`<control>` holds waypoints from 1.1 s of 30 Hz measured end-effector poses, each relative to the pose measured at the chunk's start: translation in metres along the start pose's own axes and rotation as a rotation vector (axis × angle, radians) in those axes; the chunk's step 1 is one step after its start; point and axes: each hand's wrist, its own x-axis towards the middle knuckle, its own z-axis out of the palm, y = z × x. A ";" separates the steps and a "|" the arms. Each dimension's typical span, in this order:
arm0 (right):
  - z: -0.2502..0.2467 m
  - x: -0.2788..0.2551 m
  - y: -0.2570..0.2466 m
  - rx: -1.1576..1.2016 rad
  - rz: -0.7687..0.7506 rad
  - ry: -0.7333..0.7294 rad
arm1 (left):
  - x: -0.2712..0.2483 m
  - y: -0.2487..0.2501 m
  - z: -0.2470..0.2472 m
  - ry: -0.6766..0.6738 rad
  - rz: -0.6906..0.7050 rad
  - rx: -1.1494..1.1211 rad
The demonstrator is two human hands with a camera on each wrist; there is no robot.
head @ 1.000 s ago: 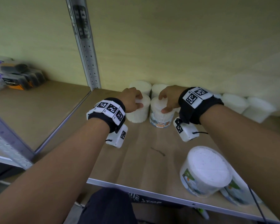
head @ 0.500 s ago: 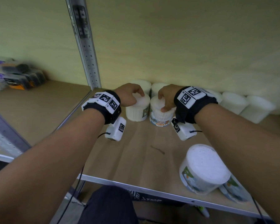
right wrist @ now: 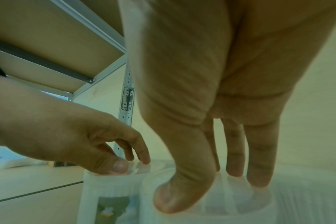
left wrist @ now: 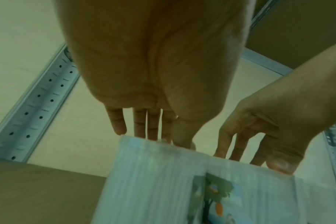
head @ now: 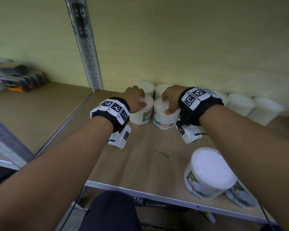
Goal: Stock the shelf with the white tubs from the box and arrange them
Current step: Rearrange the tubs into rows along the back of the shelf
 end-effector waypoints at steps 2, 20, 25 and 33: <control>0.001 0.003 0.001 0.007 0.006 0.006 | -0.001 0.000 -0.002 -0.057 0.030 -0.050; 0.011 0.014 0.015 0.059 -0.045 0.049 | -0.003 0.005 0.011 0.140 -0.054 -0.004; 0.010 0.014 0.016 0.028 -0.065 0.057 | -0.003 0.005 0.000 0.020 -0.008 -0.003; 0.009 0.015 0.016 0.034 -0.082 0.057 | -0.010 -0.007 -0.002 -0.060 0.059 -0.116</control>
